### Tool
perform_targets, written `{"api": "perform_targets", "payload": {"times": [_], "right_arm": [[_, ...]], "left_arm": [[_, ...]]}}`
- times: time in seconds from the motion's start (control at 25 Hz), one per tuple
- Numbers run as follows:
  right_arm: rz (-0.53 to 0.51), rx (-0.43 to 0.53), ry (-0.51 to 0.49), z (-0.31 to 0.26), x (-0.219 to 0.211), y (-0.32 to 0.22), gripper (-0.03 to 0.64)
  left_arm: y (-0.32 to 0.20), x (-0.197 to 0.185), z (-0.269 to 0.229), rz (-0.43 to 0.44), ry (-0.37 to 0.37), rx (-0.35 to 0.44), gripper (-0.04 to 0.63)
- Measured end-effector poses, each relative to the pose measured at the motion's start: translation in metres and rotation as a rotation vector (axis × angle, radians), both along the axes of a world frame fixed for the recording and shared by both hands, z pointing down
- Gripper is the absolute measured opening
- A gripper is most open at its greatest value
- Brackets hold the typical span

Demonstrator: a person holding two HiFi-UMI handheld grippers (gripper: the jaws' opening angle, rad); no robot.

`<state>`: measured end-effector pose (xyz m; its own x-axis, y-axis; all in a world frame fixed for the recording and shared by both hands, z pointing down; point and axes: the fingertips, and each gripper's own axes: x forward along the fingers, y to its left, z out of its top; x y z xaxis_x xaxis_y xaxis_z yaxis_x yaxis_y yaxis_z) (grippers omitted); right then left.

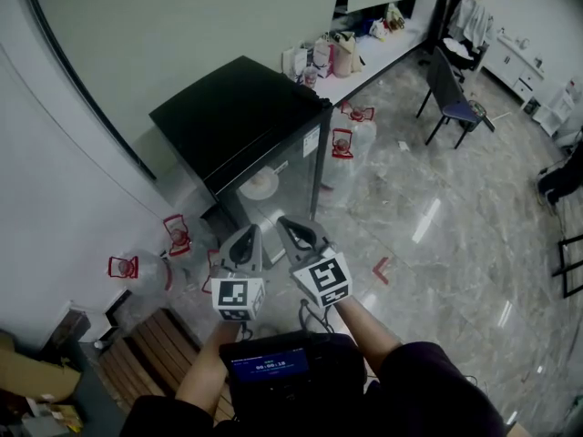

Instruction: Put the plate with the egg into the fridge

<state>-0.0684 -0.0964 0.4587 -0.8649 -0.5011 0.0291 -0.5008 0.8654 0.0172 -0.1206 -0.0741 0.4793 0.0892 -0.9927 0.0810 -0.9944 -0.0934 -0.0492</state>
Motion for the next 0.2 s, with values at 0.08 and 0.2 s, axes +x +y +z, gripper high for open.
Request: {"api": "perform_targets", "payload": {"times": [0.08, 0.2], "right_arm": [[-0.005, 0.001, 0.0, 0.0, 0.002, -0.005, 0.008], [-0.009, 0.004, 0.001, 0.001, 0.005, -0.015, 0.008]], "left_arm": [[-0.004, 0.002, 0.0, -0.01, 0.004, -0.006, 0.009], [-0.013, 0.006, 0.001, -0.016, 0.011, -0.019, 0.008]]}}
